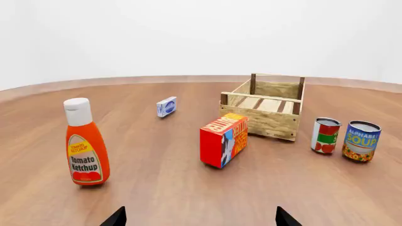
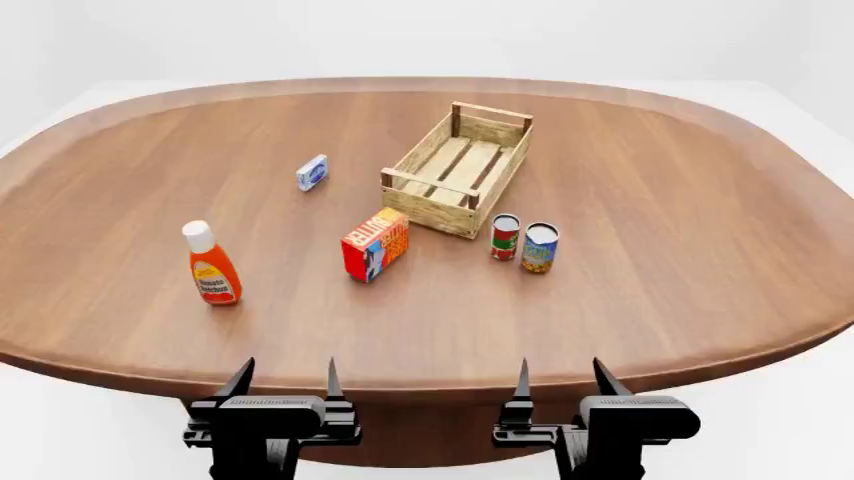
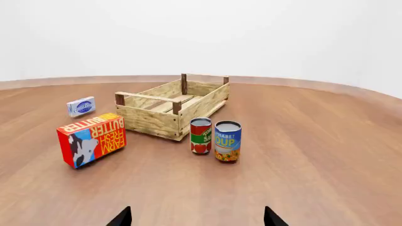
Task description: Pick up the ketchup, and put it in the wooden tray.
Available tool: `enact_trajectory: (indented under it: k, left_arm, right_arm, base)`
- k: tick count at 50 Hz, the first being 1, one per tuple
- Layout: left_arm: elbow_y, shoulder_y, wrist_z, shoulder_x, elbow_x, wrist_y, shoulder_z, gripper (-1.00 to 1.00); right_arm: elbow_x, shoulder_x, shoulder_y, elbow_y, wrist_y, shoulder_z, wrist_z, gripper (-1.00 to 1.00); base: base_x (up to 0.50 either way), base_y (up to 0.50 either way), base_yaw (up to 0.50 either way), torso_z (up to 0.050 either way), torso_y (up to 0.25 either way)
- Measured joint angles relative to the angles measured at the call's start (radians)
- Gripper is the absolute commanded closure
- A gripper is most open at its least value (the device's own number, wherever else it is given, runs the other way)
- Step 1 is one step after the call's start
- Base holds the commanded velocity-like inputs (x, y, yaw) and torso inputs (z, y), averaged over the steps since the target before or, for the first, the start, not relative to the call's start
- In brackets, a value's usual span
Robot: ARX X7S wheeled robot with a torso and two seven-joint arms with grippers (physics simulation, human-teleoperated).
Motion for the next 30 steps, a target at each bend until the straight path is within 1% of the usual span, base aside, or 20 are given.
enact_trajectory:
  k: [19, 30]
  left_arm:
    - [0.06, 0.011, -0.019, -0.044, -0.057, -0.062, 0.05, -1.0]
    - [0.08, 0.012, -0.031, -0.067, -0.077, -0.083, 0.074, -1.0]
  right_arm:
    - [0.017, 0.039, 0.004, 0.004, -0.007, -0.055, 0.051, -1.0]
    - [0.044, 0.058, 0.005, 0.0, 0.002, -0.078, 0.068, -1.0]
  base:
    - [0.0, -0.01, 0.0, 0.0, 0.0]
    - [0.0, -0.5, 0.0, 0.0, 0.0]
